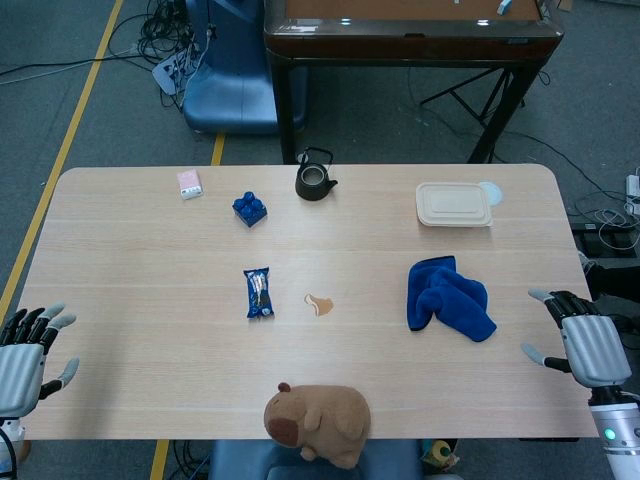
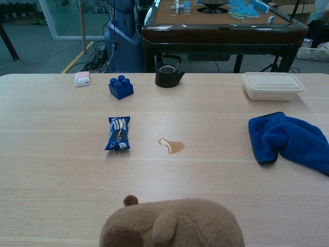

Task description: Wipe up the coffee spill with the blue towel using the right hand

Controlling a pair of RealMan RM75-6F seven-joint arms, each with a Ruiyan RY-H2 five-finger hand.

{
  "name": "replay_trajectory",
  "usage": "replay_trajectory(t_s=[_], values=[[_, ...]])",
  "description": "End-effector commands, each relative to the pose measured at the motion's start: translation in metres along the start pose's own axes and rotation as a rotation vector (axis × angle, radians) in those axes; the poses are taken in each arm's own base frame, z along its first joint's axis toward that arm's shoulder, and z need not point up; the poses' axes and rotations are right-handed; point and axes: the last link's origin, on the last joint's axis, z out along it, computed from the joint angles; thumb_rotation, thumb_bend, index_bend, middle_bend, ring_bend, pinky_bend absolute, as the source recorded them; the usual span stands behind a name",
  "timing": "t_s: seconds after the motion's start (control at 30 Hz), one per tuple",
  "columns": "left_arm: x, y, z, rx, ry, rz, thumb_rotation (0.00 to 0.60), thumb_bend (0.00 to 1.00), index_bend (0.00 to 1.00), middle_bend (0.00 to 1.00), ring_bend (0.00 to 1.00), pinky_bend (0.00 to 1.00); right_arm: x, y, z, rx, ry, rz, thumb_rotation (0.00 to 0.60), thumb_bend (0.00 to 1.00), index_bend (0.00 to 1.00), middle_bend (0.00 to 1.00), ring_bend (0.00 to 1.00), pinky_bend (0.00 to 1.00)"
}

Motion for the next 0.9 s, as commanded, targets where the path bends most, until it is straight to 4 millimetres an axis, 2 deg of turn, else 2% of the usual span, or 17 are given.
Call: replay_trajectory(t_s=[0.03,0.23,0.4,0.57,0.77,0.9], values=[[-0.001,0.000,0.000,-0.001,-0.004,-0.003,0.600,0.27,0.26,0.16,0.12,0.07,0.001,0.000,-0.001,-0.001,0.002,0.000,0.600,0.22,0.24,0.30,0.22,0.28],[0.000,0.001,-0.001,-0.010,0.007,-0.004,0.600,0.27,0.26,0.16,0.12,0.07,0.004,0.002,0.000,-0.004,0.009,-0.015,0.600,0.22,0.24,0.30,0.22,0.28],[0.001,0.000,-0.003,-0.014,0.016,-0.009,0.600,0.27,0.26,0.16,0.12,0.07,0.008,0.002,0.010,-0.006,0.006,-0.062,0.600,0.22,0.24,0.30,0.22,0.28],[0.001,0.000,-0.004,-0.015,0.017,-0.011,0.600,0.27,0.26,0.16,0.12,0.07,0.000,-0.001,0.030,-0.004,-0.067,-0.099,0.600,0.21,0.24,0.30,0.22,0.28],[0.002,-0.001,-0.006,-0.009,0.020,-0.012,0.600,0.27,0.26,0.16,0.12,0.07,-0.017,-0.011,0.062,0.029,-0.148,-0.126,0.600,0.17,0.17,0.28,0.22,0.28],[0.003,-0.003,-0.009,0.002,0.022,-0.012,0.600,0.27,0.26,0.16,0.12,0.07,-0.033,-0.017,0.084,0.035,-0.220,-0.139,0.600,0.14,0.12,0.23,0.19,0.28]])
